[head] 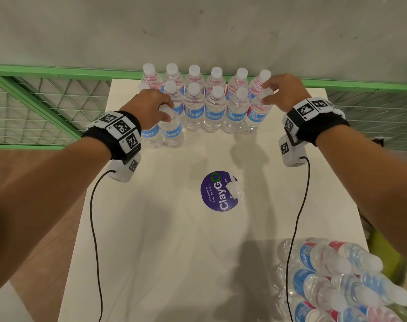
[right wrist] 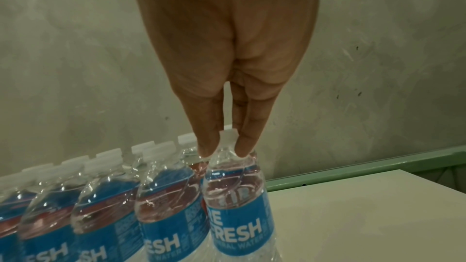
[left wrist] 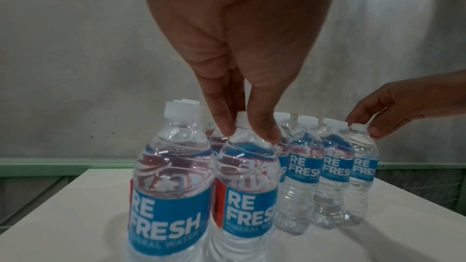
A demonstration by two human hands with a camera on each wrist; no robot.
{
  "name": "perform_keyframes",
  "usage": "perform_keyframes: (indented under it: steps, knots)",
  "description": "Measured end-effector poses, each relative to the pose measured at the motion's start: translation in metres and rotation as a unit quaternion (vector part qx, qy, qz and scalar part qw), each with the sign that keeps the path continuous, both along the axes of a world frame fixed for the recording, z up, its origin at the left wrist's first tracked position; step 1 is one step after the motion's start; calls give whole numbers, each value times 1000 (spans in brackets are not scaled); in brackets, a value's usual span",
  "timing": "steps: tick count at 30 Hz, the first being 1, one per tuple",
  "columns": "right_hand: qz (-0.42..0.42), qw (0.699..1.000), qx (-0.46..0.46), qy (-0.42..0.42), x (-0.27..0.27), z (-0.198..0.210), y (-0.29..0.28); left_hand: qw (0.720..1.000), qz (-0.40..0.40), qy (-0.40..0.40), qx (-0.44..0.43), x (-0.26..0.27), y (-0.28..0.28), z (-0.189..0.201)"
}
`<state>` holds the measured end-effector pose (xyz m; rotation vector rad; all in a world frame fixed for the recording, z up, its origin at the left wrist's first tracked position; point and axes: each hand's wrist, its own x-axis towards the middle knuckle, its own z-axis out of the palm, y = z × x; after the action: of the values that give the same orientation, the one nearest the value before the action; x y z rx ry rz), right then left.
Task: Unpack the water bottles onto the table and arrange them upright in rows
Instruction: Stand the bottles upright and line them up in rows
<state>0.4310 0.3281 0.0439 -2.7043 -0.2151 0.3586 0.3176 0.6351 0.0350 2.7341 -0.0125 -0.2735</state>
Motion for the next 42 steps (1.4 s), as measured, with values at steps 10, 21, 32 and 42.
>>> perform_keyframes:
  steps: [10, 21, 32, 42]
  knots:
    - [16, 1000, -1, -16, -5, 8, -7, 1000, 12, -6, -26, -4, 3, -6]
    - [70, 977, 95, 175, -201, 121, -61, 941, -305, -125, -73, -132, -140, -24]
    - [112, 957, -162, 213, -309, 50, -160, 729, -657, 133, -138, -309, -245, -16]
    - [86, 966, -169, 173, -296, 17, -150, 731, -668, 80, -113, -330, -253, -17]
